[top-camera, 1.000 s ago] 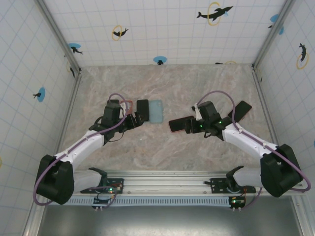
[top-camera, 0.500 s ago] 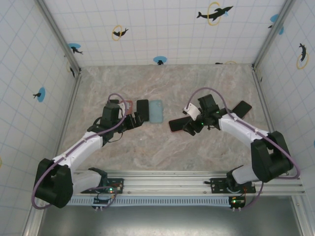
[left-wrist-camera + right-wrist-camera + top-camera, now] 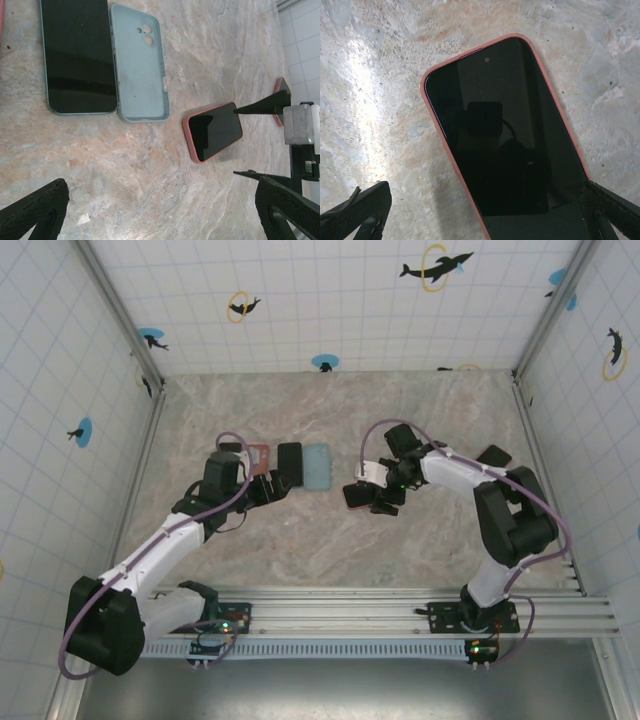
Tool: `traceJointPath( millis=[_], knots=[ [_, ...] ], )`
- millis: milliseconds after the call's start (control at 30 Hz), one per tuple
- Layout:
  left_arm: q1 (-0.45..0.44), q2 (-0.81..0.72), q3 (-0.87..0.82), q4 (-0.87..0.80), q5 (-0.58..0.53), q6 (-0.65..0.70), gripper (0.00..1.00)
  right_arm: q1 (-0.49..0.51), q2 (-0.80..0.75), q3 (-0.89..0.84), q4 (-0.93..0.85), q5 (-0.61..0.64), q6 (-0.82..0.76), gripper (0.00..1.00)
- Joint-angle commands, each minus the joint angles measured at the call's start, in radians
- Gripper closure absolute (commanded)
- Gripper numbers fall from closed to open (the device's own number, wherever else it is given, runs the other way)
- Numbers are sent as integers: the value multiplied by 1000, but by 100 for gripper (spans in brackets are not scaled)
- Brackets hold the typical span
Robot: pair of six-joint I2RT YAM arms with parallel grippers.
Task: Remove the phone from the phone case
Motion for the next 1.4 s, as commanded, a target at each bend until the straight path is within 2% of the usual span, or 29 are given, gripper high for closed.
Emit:
traceJointPath(
  millis=[0, 733, 867, 967, 1367],
  knots=[
    [-6, -20, -14, -43, -13, 33, 2, 18, 44, 42, -13, 55, -77, 1],
    [-5, -53, -27, -79, -8, 44, 2, 37, 201, 165, -99, 36, -118, 2],
    [-6, -60, -25, -97, -12, 57, 2, 37, 235, 193, -183, 79, -127, 6],
    [-3, -71, -24, -115, -22, 65, 2, 35, 232, 172, -181, 91, -133, 8],
    [-4, -75, -38, -118, -17, 70, 2, 25, 212, 148, -133, 78, -112, 33]
  ],
)
